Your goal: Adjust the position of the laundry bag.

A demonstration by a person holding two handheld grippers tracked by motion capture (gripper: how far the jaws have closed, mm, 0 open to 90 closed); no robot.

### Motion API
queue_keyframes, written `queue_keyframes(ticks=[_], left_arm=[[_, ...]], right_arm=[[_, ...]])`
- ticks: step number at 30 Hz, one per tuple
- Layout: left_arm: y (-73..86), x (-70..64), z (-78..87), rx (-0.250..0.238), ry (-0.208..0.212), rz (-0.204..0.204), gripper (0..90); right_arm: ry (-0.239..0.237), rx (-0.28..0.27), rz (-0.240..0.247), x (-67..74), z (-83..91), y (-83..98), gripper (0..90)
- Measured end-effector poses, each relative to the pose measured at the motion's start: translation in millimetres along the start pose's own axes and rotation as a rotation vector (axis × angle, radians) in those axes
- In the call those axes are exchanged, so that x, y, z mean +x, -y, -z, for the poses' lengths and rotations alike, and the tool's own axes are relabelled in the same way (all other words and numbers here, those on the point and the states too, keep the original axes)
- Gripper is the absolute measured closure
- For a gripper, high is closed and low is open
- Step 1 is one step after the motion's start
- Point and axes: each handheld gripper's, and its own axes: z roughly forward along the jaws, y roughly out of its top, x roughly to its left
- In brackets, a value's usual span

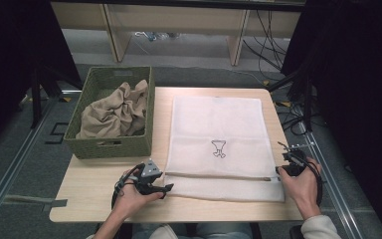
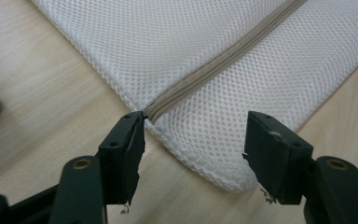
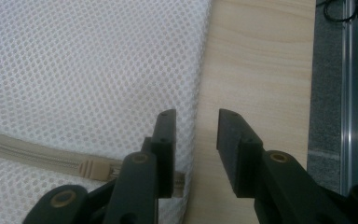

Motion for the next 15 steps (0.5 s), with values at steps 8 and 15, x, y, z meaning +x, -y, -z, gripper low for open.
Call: queue_keyframes(ticks=[8,15], left_arm=[[-2.0,-2.1,-3.2,0.040,-0.002,0.007,35.8],[-1.9,-2.2,-5.5,0.067,0.007,0.005,35.2]], right_arm=[[-0.012,0.061,-0.024,-3.9,-4.0,-6.2,65.5],[-0.039,0.170,-0.117,-2.3,1.8,-16.1,64.9]])
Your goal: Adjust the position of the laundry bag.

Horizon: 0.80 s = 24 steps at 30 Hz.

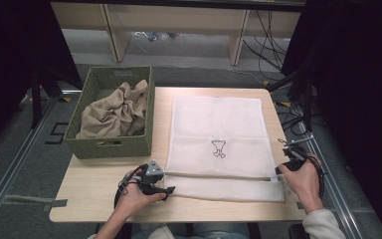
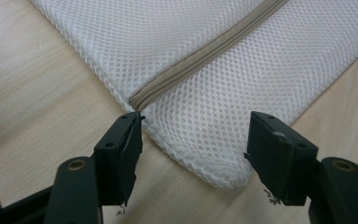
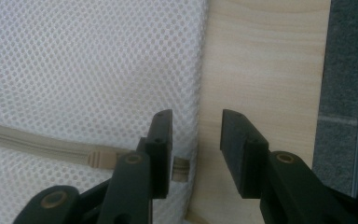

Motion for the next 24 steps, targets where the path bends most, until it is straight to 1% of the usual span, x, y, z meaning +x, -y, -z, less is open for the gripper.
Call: queue_keyframes(ticks=[1,2,3,4,5,6,7,8,9,10,11,12,13,14,15,16,17,18,19,20,21,22,23,24], left_arm=[[0.0,-0.6,0.0,0.002,-0.002,0.001,35.2],[0.2,-0.3,-0.7,0.006,0.004,0.003,35.2],[0.5,-0.6,-1.4,0.011,-0.001,0.004,35.3],[1.1,-2.0,-2.5,0.018,0.000,0.017,35.6],[1.1,-1.8,-3.8,0.024,0.008,0.013,35.8],[0.9,-2.7,-4.2,0.023,0.007,0.007,35.9],[0.6,-1.9,-4.4,0.035,0.014,-0.001,35.9],[0.1,-1.5,-4.6,0.040,0.009,-0.007,35.9],[-0.2,-1.9,-5.0,0.035,-0.002,-0.003,36.2],[-1.0,-1.7,-4.5,0.047,0.010,-0.006,36.3],[-1.5,-1.0,-5.0,0.048,0.014,-0.010,36.4],[-2.1,-1.6,-5.6,0.045,0.013,-0.005,37.0],[-2.9,-1.1,-5.5,0.057,0.012,-0.018,37.8],[-3.5,-1.7,-6.5,0.064,0.004,-0.014,38.3],[-4.5,-2.2,-6.1,0.066,0.002,-0.040,39.0],[-4.8,-3.1,-7.9,0.068,-0.004,-0.029,40.1],[-6.3,-2.9,-6.9,0.082,-0.009,-0.055,41.8],[-6.3,-4.1,-8.2,0.071,-0.022,-0.056,43.8],[-7.6,-4.0,-8.1,0.089,-0.016,-0.056,44.9],[-8.5,-4.2,-7.7,0.089,-0.011,-0.075,46.6],[-8.4,-5.7,-8.5,0.086,-0.013,-0.066,49.7],[-9.3,-6.5,-8.3,0.087,-0.006,-0.079,52.8],[-9.9,-6.8,-8.2,0.102,-0.009,-0.076,55.2],[-10.1,-7.6,-8.4,0.089,-0.003,-0.082,58.0]], right_arm=[[-0.002,-0.008,0.003,-0.4,-0.6,-0.5,64.6],[0.008,-0.002,-0.021,2.1,-1.1,-0.4,64.2],[-0.005,0.011,0.009,0.2,-1.8,-1.5,64.0],[-0.007,0.015,0.007,0.9,-3.1,-1.5,63.7],[-0.007,0.026,-0.005,2.0,-4.3,-2.1,63.2],[-0.004,0.033,0.003,2.2,-5.8,-2.6,63.1],[0.015,0.054,-0.046,6.5,-6.9,-3.6,63.1],[-0.006,0.043,0.019,1.6,-9.4,-4.7,63.0],[-0.002,0.047,0.016,2.4,-10.6,-5.5,62.7],[-0.009,0.065,0.002,2.6,-11.6,-6.8,62.6],[-0.014,0.073,-0.003,2.9,-12.3,-7.9,62.6],[-0.017,0.073,0.005,2.4,-14.0,-9.1,62.6],[-0.019,0.078,-0.007,3.5,-14.9,-10.2,62.9],[-0.013,0.073,0.004,3.7,-16.7,-11.3,63.4],[0.017,0.035,0.058,0.4,-21.2,-12.3,63.9],[0.023,0.051,0.036,3.0,-22.2,-12.8,64.8],[0.024,0.051,0.035,3.9,-23.3,-12.7,65.7],[0.025,0.049,0.047,4.1,-24.5,-12.7,66.2],[0.029,0.050,0.052,4.4,-24.8,-12.7,66.8],[0.033,0.061,0.045,5.4,-23.9,-12.7,67.4],[0.032,0.083,-0.005,9.0,-21.9,-12.0,68.0],[0.033,0.068,0.023,6.9,-23.5,-12.3,68.9],[0.032,0.049,0.068,4.5,-24.6,-12.6,69.9],[0.031,0.063,0.053,5.6,-23.8,-12.5,70.9]])
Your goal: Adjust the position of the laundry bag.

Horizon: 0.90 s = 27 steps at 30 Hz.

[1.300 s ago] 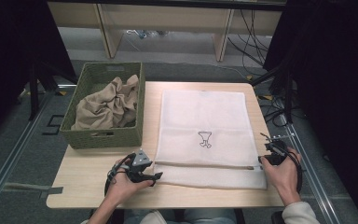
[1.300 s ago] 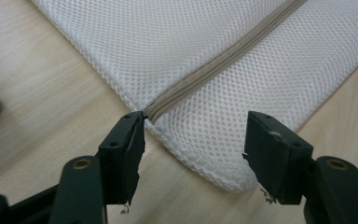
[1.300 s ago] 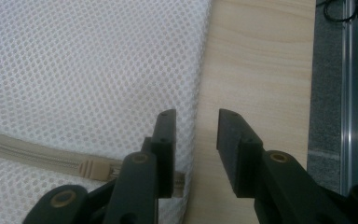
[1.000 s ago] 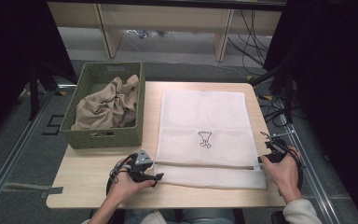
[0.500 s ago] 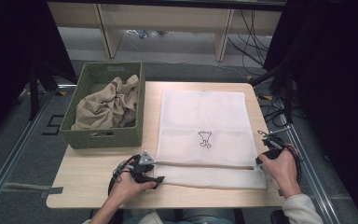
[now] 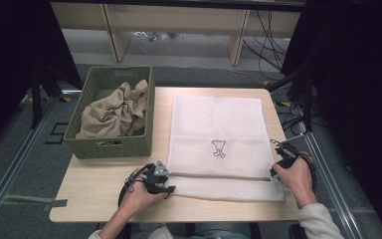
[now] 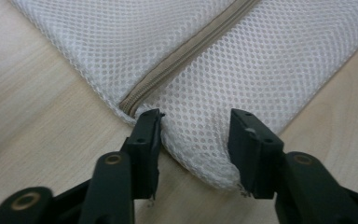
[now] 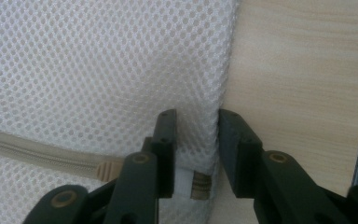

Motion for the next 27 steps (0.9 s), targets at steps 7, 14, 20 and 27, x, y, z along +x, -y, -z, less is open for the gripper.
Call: queue_keyframes(ticks=[7,14,20,27], left_arm=[[-1.8,-1.6,-0.9,0.003,0.021,0.027,80.9],[0.6,1.3,9.2,-0.021,0.021,0.082,84.3],[5.0,2.9,17.8,-0.040,0.008,0.090,84.5],[11.8,4.1,29.3,-0.046,-0.007,0.094,84.5]], right_arm=[[0.013,0.015,-0.035,5.4,0.4,-0.3,79.5],[-0.005,0.030,-0.091,10.5,5.7,0.8,86.4],[-0.017,-0.023,-0.028,12.7,5.7,0.8,87.1],[-0.028,-0.030,0.018,22.4,10.2,0.4,87.2]])
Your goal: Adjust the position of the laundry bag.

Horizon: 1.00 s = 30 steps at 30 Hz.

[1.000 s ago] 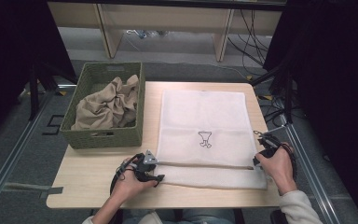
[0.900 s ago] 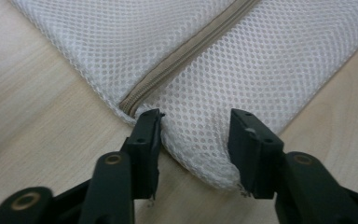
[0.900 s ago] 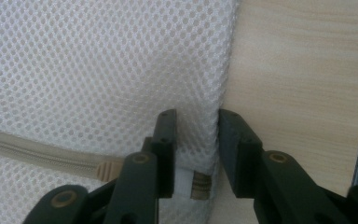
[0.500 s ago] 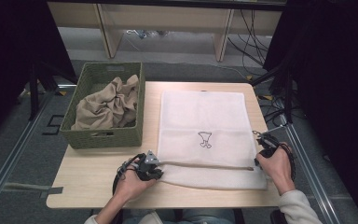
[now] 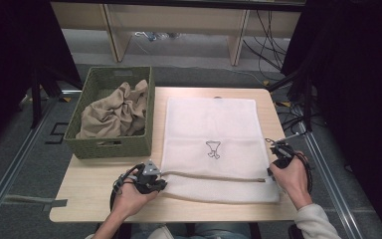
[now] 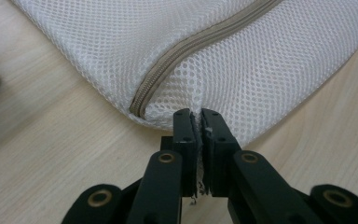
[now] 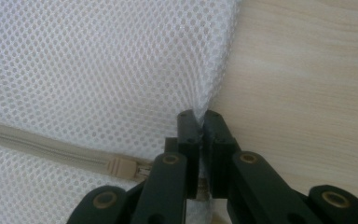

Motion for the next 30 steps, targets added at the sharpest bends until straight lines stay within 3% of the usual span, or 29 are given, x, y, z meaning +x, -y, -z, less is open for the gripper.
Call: queue_keyframes(ticks=[1,2,3,4,6,7,10,12,14,15,16,17,18,23,26,28,30], left_arm=[[0.0,0.0,0.0,0.000,0.000,0.000,84.5],[2.5,1.2,2.2,-0.002,-0.011,-0.009,84.5],[3.8,1.1,3.3,-0.003,-0.005,-0.006,84.5],[5.3,0.9,3.5,-0.001,-0.010,0.011,84.4],[7.1,1.6,5.2,0.003,-0.007,0.009,84.4],[7.5,2.3,6.6,0.006,-0.013,-0.007,84.4],[10.3,3.2,6.9,0.004,-0.015,0.016,84.4],[11.5,4.3,7.4,0.005,-0.024,0.026,84.4],[12.1,6.5,7.4,0.012,-0.015,0.012,84.3],[12.4,6.8,7.6,0.023,-0.016,0.013,84.2],[13.2,6.6,5.9,0.014,-0.022,0.031,84.1],[13.4,7.3,6.8,0.019,-0.023,0.015,84.0],[13.3,8.0,7.0,0.029,-0.010,0.019,83.9],[15.7,9.0,6.2,0.036,-0.025,0.012,82.9],[17.1,9.1,5.0,0.036,-0.027,0.032,80.9],[17.0,10.7,6.7,0.058,-0.009,0.016,77.7],[17.3,11.4,7.9,0.050,-0.015,0.024,71.3]], right_arm=[[0.000,0.000,0.000,0.0,0.0,0.0,87.2],[-0.006,0.047,-0.086,11.2,4.5,-0.4,87.3],[0.003,0.009,-0.008,5.9,1.6,-0.6,87.3],[0.001,-0.001,0.020,5.7,1.2,-1.0,87.3],[0.007,0.022,-0.017,11.1,2.4,-1.5,87.3],[0.001,0.007,0.019,10.0,1.5,-1.6,87.3],[0.008,0.024,-0.002,15.1,0.9,-2.6,87.3],[-0.001,0.002,0.032,14.9,-0.9,-2.8,87.3],[-0.003,0.023,0.031,17.0,0.1,-3.5,87.2],[-0.004,0.036,-0.046,23.7,2.4,-2.9,87.3],[-0.008,0.013,0.022,18.8,0.2,-3.7,87.3],[-0.003,0.016,0.030,19.1,0.3,-4.0,87.2],[-0.001,0.014,0.033,19.9,-0.1,-4.1,87.2],[-0.004,0.007,0.048,21.0,-1.8,-5.3,87.1],[-0.009,0.016,0.028,22.8,-1.9,-5.5,86.7],[-0.009,0.013,0.038,22.2,-1.9,-5.1,86.1],[-0.009,0.020,0.034,22.3,-1.5,-4.9,83.5]])
